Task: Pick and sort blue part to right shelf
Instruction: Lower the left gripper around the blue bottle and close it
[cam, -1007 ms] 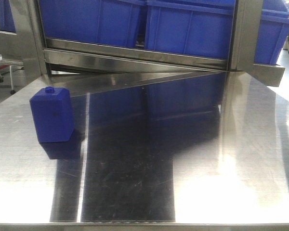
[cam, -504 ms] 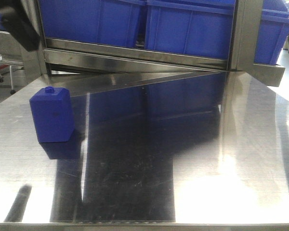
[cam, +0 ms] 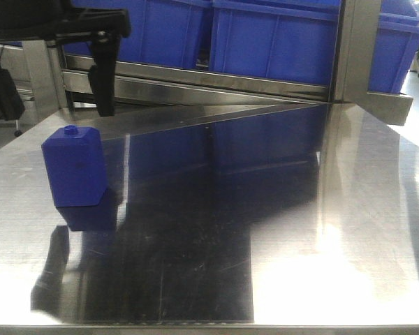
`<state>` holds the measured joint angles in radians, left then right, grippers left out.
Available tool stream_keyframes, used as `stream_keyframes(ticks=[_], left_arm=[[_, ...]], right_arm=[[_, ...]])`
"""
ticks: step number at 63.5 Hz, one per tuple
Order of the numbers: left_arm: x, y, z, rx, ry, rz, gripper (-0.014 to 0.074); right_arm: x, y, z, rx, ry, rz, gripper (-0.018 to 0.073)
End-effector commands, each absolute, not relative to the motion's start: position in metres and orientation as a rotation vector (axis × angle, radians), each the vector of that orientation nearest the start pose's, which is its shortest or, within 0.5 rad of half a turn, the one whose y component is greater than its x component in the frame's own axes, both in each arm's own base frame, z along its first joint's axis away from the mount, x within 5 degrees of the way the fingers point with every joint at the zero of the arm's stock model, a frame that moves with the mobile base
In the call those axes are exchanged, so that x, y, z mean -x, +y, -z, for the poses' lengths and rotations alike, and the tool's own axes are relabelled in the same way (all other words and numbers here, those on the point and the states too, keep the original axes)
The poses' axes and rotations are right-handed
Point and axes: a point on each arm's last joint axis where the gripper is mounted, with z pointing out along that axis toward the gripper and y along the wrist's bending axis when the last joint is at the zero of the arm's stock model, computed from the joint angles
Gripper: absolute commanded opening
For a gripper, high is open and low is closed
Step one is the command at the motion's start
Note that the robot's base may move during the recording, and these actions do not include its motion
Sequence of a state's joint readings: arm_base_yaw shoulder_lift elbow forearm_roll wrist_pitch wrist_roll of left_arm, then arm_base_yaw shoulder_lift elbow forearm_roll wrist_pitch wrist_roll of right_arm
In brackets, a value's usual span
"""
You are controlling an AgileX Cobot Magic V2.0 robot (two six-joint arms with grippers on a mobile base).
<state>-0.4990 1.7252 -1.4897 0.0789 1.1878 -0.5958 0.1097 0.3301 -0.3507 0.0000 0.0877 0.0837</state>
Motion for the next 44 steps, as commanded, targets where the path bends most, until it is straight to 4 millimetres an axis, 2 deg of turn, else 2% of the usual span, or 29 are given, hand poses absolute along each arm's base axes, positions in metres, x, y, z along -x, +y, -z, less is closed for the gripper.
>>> stream_keyframes(ticks=[1, 10, 24, 44], left_arm=[[-0.316, -0.166, -0.309, 0.131, 2.891, 0.094, 0.0682], [-0.326, -0.171, -0.294, 0.133, 2.940, 0.051, 0.0682], [-0.328, -0.176, -0.281, 0.144, 2.987, 0.061, 0.0681], [-0.326, -0.165, -0.257, 0.175, 3.043, 0.004, 0.0681]], right_arm=[[-0.081, 0.008, -0.319, 0.026, 1.439, -0.141, 0.0391], [-0.081, 0.008, -0.319, 0.026, 1.439, -0.141, 0.0391], [-0.081, 0.008, -0.319, 0.026, 1.439, -0.141, 0.0391], [-0.081, 0.008, -0.319, 0.026, 1.439, -0.141, 0.0391]])
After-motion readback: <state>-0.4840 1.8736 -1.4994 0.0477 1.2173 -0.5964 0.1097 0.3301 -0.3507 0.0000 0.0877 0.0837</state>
